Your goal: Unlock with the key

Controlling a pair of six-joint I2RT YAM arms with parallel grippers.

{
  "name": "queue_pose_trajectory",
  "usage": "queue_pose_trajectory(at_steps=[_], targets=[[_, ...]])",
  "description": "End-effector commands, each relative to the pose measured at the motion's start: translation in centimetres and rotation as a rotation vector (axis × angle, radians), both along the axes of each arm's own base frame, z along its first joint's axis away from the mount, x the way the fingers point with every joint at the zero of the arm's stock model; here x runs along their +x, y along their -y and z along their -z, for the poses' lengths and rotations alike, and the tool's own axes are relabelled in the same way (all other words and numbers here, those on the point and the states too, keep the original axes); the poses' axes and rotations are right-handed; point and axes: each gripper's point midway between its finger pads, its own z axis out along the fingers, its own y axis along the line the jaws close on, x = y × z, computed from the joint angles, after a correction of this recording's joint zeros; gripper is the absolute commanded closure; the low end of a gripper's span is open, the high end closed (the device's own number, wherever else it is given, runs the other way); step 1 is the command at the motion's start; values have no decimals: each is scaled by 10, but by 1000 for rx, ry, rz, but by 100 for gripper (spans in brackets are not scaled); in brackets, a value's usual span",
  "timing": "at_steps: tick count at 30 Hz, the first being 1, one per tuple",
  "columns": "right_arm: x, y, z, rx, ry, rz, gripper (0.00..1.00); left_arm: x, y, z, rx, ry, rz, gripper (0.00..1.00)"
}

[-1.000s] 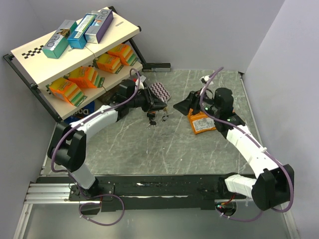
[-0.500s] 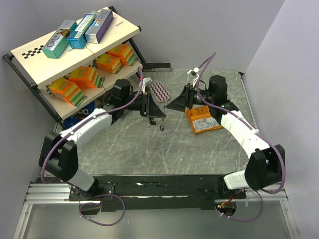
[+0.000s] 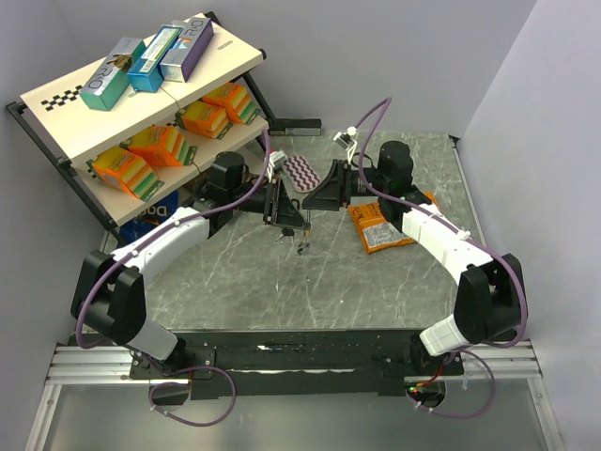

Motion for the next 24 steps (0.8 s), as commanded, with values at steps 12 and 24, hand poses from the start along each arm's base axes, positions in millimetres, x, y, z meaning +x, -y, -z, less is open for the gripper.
queue_pose_trajectory(at_steps=[12, 24], targets=[[-1, -2, -8, -29, 53, -25, 81, 3, -2, -15, -19, 85, -49, 99], [24, 10, 47, -255, -16, 167, 100, 47, -26, 52, 328, -3, -373, 99]])
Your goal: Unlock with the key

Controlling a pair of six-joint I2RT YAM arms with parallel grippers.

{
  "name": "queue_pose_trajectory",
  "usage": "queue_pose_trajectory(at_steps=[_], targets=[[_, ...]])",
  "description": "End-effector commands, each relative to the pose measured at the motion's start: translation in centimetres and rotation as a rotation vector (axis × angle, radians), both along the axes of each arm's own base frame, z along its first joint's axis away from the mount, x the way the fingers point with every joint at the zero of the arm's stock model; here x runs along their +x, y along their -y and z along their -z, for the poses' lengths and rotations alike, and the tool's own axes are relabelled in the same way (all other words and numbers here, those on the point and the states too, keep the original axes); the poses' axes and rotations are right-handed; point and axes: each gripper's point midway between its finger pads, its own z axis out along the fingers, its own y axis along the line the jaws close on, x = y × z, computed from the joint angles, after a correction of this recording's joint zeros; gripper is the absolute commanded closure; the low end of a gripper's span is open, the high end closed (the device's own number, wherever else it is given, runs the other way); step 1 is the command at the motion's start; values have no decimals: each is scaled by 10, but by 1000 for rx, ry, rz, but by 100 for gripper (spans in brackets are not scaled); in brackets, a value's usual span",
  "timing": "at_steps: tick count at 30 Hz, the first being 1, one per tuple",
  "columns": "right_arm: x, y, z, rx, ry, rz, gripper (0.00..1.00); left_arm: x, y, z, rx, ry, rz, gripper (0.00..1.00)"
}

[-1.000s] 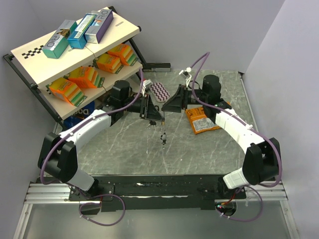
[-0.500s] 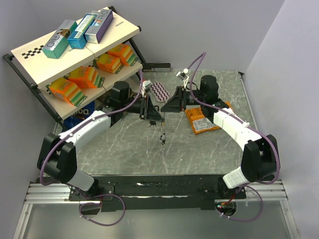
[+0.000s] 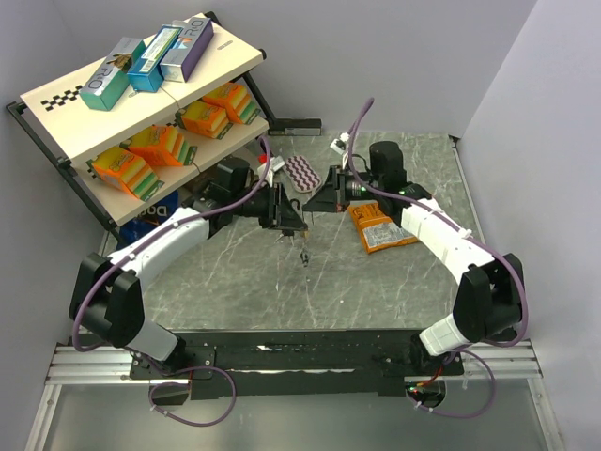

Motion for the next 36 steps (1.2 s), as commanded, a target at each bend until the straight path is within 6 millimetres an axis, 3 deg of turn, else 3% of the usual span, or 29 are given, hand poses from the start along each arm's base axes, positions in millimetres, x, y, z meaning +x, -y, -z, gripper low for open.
queue_pose_trajectory(at_steps=[1, 5, 9, 15, 19, 20, 22, 25, 30, 32, 36], targets=[[9, 6, 16, -98, 22, 64, 100, 20, -22, 22, 169, -13, -173, 99], [13, 8, 44, -187, -22, 148, 100, 20, -34, 37, 273, -56, -252, 99], [-1, -7, 61, -203, -49, 108, 100, 5, -45, 54, 363, -114, -288, 99], [-39, -30, 96, -239, -132, 3, 100, -48, -65, 92, 493, -259, -290, 99], [-68, -38, 131, -271, -230, -52, 100, -86, -78, 109, 521, -374, -317, 99], [-73, -41, 137, -276, -241, -66, 100, -96, -82, 121, 534, -405, -318, 99], [-78, -42, 154, -291, -287, -79, 100, -102, -84, 130, 534, -442, -331, 99], [-70, -45, 169, -305, -287, -79, 100, -91, -85, 147, 574, -417, -352, 99], [-50, -54, 176, -316, -263, -71, 100, -45, -78, 150, 655, -299, -385, 99], [-43, -53, 185, -334, -261, -60, 100, -31, -77, 161, 700, -289, -408, 99], [-28, -41, 199, -374, -270, 2, 100, -20, -76, 179, 749, -290, -412, 99]])
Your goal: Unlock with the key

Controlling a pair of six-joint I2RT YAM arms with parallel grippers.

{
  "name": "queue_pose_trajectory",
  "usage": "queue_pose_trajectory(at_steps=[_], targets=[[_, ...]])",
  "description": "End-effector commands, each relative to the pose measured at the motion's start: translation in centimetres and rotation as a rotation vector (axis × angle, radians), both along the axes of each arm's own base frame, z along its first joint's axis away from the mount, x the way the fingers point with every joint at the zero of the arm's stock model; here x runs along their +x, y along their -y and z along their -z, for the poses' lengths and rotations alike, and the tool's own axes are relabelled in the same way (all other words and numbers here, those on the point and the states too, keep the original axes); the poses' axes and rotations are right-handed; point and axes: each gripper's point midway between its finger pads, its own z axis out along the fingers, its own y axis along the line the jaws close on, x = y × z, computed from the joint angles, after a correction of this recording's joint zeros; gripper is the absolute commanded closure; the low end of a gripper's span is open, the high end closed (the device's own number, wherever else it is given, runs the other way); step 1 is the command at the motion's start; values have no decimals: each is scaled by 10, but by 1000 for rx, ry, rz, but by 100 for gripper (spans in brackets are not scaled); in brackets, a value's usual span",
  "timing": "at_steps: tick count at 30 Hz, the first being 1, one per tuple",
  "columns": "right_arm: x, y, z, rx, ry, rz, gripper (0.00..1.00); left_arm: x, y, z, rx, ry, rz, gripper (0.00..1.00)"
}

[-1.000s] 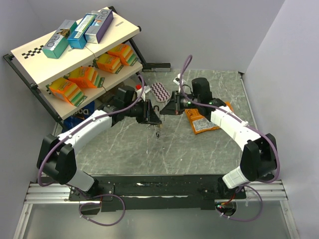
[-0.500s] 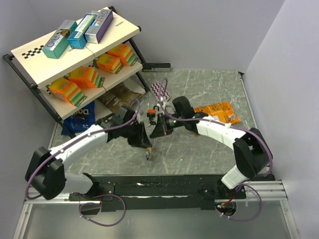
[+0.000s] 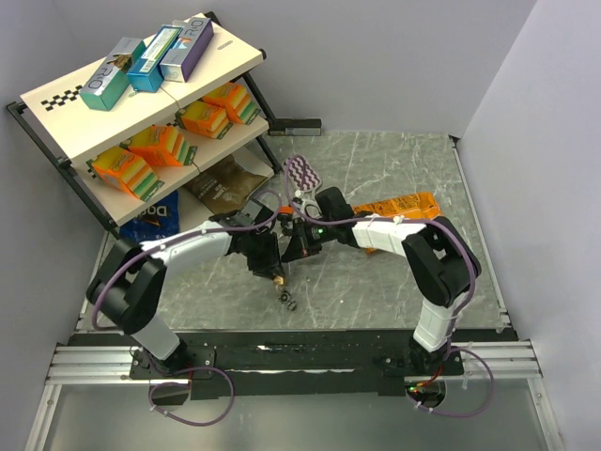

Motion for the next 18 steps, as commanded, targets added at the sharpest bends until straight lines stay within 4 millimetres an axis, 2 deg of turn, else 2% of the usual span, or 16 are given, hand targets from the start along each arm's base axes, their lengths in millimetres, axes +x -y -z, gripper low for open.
queue_pose_trajectory(at_steps=[1, 9, 10, 15, 17, 18], targets=[[17, 19, 19, -73, 18, 41, 100, 29, -16, 16, 126, 71, -37, 99], [38, 31, 48, -131, -5, 94, 100, 46, -13, 43, 198, 65, -18, 99], [40, 31, 52, -139, -9, 99, 100, 45, -15, 53, 224, 44, -11, 99], [47, 37, 65, -180, 7, 128, 100, 50, -11, 61, 264, 24, 14, 98], [50, 41, 71, -203, 19, 143, 100, 51, -9, 60, 262, 25, 18, 95], [50, 42, 73, -209, 20, 145, 100, 50, -9, 58, 259, 30, 20, 85]])
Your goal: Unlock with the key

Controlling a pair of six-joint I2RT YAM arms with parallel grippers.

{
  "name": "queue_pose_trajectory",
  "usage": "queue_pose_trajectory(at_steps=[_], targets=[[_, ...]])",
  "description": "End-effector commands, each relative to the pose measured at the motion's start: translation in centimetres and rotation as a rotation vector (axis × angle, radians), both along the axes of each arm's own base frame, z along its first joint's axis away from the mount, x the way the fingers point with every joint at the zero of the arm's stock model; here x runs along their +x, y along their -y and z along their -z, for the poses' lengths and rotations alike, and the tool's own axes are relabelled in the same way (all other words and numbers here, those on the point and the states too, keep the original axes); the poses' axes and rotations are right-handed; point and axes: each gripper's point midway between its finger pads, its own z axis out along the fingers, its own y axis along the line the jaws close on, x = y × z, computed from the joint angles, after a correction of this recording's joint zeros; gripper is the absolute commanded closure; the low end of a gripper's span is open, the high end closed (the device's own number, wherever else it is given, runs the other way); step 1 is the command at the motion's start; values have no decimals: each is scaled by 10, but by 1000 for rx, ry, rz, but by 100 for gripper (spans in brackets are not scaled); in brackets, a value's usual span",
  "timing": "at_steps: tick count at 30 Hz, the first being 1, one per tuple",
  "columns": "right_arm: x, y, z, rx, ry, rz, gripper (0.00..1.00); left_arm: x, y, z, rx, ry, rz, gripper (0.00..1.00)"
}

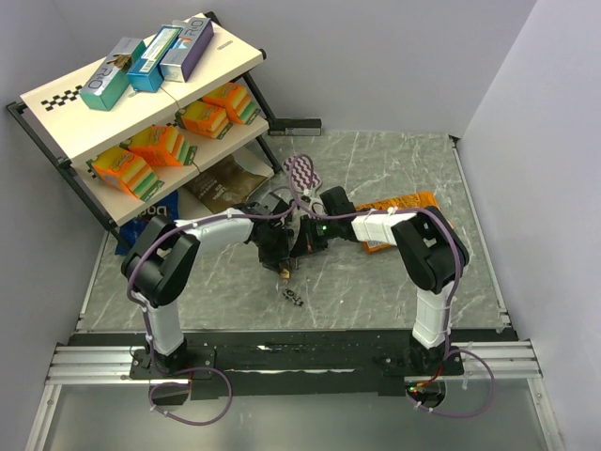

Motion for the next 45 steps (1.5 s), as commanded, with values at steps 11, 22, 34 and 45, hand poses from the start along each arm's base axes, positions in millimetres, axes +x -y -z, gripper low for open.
queue_pose_trajectory(at_steps=[11, 22, 34, 45], targets=[[13, 17, 37, -131, 43, 5, 98, 4, -27, -13, 83, 103, 21, 20], [21, 22, 24, -138, 86, 22, 49, -2, -46, -67, 12, 297, -21, 4], [50, 59, -25, -84, 205, 160, 30, 31, -72, -152, -118, 620, -260, 4], [51, 105, -128, -23, 426, 264, 28, 45, -103, -258, -232, 951, -426, 4]])
